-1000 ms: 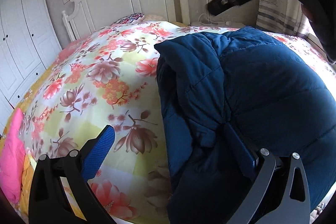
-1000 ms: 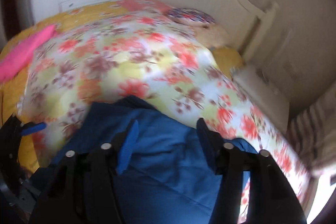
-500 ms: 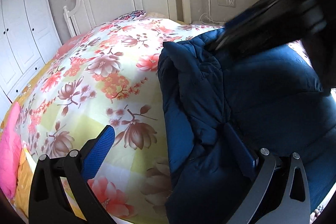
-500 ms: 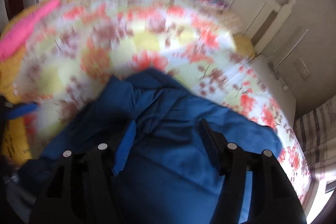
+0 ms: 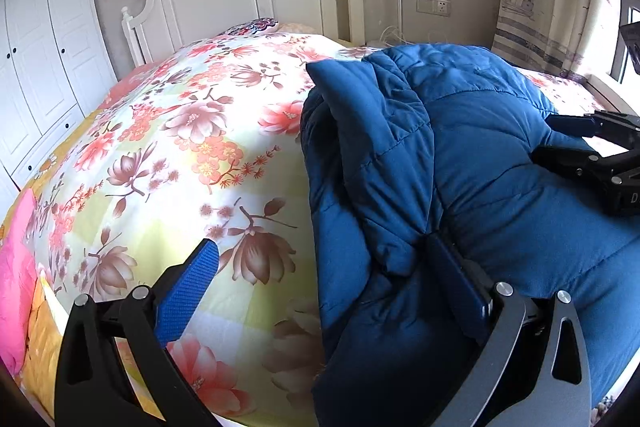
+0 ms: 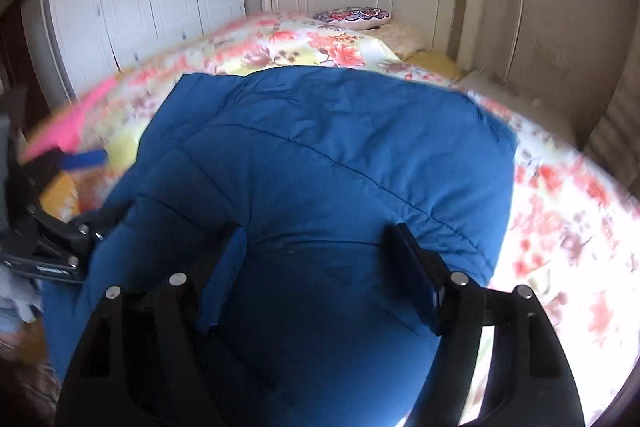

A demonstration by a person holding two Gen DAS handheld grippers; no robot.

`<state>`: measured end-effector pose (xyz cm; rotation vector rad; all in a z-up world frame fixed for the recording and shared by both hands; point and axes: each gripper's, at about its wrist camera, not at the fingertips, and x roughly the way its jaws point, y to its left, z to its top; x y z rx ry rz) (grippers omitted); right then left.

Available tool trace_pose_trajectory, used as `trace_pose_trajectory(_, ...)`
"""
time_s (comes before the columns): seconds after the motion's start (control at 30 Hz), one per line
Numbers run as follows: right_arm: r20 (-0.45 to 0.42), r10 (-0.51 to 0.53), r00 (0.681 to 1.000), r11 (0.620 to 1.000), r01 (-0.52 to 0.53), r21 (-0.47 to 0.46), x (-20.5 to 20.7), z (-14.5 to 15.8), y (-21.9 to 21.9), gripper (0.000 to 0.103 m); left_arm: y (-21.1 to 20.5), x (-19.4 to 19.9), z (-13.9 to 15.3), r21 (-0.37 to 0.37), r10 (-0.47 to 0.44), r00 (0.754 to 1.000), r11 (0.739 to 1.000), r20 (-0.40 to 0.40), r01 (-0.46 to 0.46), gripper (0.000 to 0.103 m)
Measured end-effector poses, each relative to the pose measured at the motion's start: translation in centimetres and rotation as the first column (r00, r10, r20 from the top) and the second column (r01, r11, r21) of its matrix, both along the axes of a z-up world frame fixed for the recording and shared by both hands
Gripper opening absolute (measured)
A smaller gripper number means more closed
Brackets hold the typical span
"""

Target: Fold large clothes

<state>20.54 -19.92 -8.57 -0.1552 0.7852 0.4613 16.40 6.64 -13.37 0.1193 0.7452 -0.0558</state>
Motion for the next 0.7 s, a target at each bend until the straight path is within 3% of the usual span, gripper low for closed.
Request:
trace_pose_trajectory(0.17, 0.068, -0.026, 0.997, 0.987, 0.037, -0.155, -2.6, 3.6, 2.2, 0.073, 0.2, -0.1, 0.0, -0.002, 0.000, 1.000, 1.000, -0.001, 0.000, 0.099)
trace_pose_trajectory(0.3, 0.107, -0.030, 0.994, 0.998, 0.036, -0.052, -6.7, 4.7, 0.8, 0.079, 0.3, -0.1, 0.1, -0.013, -0.006, 1.000, 1.000, -0.002, 0.006, 0.099)
trace_pose_trajectory(0.37, 0.078, -0.069, 0.995, 0.996, 0.073, -0.051, -7.7, 3.5, -0.1, 0.086, 1.0, 0.3, 0.2, -0.072, -0.025, 0.999, 0.997, -0.022, 0.024, 0.099)
trace_pose_trajectory(0.4, 0.040, -0.111, 0.993, 0.994, 0.111, 0.010, -8.0, 2.6, -1.6, 0.094, 1.9, 0.8, 0.0, -0.135, -0.049, 0.998, 0.990, -0.050, 0.042, 0.099)
trace_pose_trajectory(0.47, -0.065, -0.153, 0.986, 0.970, 0.162, 0.178, -7.9, 1.3, -4.2, 0.100, 3.9, 1.7, -0.5, -0.274, -0.097, 0.989, 0.960, -0.112, 0.063, 0.099)
trace_pose_trajectory(0.53, -0.207, -0.145, 0.968, 0.919, 0.209, 0.334, -7.2, -0.5, -6.5, 0.100, 5.5, 2.5, -1.5, -0.406, -0.162, 0.972, 0.910, -0.172, 0.080, 0.099)
trace_pose_trajectory(0.67, -0.331, -0.061, 0.942, 0.855, 0.220, 0.469, -5.9, -2.9, -7.9, 0.101, 7.2, 3.5, -2.8, -0.553, -0.247, 0.944, 0.828, -0.219, 0.089, 0.099)
trace_pose_trajectory(0.7, -0.350, -0.045, 0.936, 0.845, 0.222, 0.486, -5.8, -3.3, -7.9, 0.101, 7.3, 3.7, -2.8, -0.562, -0.268, 0.937, 0.821, -0.225, 0.099, 0.099)
